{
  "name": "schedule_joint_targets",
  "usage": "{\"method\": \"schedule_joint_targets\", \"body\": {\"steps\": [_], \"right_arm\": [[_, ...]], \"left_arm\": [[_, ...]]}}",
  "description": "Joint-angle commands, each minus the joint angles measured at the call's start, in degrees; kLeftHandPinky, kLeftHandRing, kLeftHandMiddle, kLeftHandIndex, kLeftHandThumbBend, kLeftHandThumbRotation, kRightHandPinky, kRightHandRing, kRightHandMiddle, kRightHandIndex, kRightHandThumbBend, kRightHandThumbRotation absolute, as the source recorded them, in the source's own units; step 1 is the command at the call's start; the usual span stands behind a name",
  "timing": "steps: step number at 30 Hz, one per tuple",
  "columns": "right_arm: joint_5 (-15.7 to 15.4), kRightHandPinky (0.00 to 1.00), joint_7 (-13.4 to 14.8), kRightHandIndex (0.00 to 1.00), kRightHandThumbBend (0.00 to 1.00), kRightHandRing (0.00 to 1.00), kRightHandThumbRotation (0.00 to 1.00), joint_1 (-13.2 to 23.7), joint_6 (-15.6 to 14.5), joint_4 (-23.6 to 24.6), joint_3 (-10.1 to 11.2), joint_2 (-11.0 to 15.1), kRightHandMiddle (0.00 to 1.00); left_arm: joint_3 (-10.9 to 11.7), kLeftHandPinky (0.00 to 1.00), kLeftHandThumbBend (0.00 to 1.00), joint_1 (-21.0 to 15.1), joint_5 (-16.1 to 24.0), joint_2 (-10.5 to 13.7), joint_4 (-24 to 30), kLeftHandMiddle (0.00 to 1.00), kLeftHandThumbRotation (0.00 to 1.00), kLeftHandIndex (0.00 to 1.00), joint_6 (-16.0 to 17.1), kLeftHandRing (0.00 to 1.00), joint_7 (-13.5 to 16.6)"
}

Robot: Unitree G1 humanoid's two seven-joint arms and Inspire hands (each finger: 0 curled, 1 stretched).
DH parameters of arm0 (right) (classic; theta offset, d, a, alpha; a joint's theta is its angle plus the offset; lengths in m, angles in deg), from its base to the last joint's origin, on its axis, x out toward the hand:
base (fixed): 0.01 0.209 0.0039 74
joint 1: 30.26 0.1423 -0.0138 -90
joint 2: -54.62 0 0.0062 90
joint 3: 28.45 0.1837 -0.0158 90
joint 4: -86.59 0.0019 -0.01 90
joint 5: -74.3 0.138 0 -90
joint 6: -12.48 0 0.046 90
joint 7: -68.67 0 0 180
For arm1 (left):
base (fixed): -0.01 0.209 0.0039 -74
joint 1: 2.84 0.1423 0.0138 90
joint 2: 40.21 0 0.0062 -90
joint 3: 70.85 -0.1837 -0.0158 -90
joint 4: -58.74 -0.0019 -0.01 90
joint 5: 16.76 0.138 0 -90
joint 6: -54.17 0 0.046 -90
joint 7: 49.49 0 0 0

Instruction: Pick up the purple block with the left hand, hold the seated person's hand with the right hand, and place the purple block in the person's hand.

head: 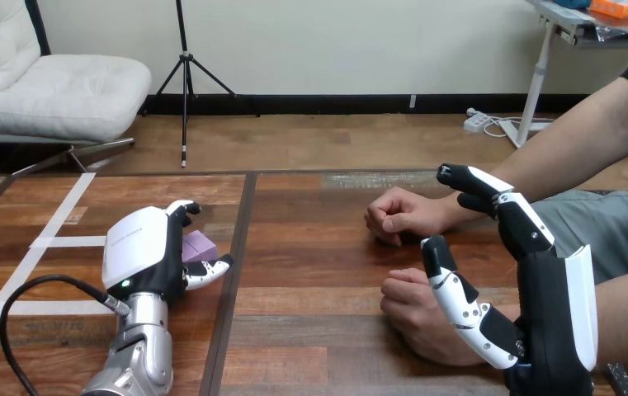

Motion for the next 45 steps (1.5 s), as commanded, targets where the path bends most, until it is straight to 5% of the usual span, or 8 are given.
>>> {"method": "schedule_joint_targets", "body": {"steps": [1,17,45], "right_arm": [[0.31,0.74,0.26,0.75,0.38,0.78,0.42,1.82,-0.09,3.01,0.58,-0.36,0.76],[1.05,0.75,-0.14,0.74,0.38,0.78,0.40,1.71,-0.28,3.18,0.45,-0.29,0.76],[1.86,0.75,-0.87,0.74,0.39,0.79,0.39,1.59,-0.66,3.60,0.49,-0.03,0.76]], "left_arm": [[0.69,0.66,0.60,-3.79,-0.73,0.08,-0.29,0.62,0.03,0.68,2.03,0.64,1.66],[0.27,0.59,0.57,-3.43,-0.89,0.31,-0.86,0.51,0.00,0.61,3.87,0.52,3.77],[0.50,0.57,0.59,-2.60,-1.18,0.57,-1.05,0.51,0.00,0.62,5.09,0.51,4.51]]}}
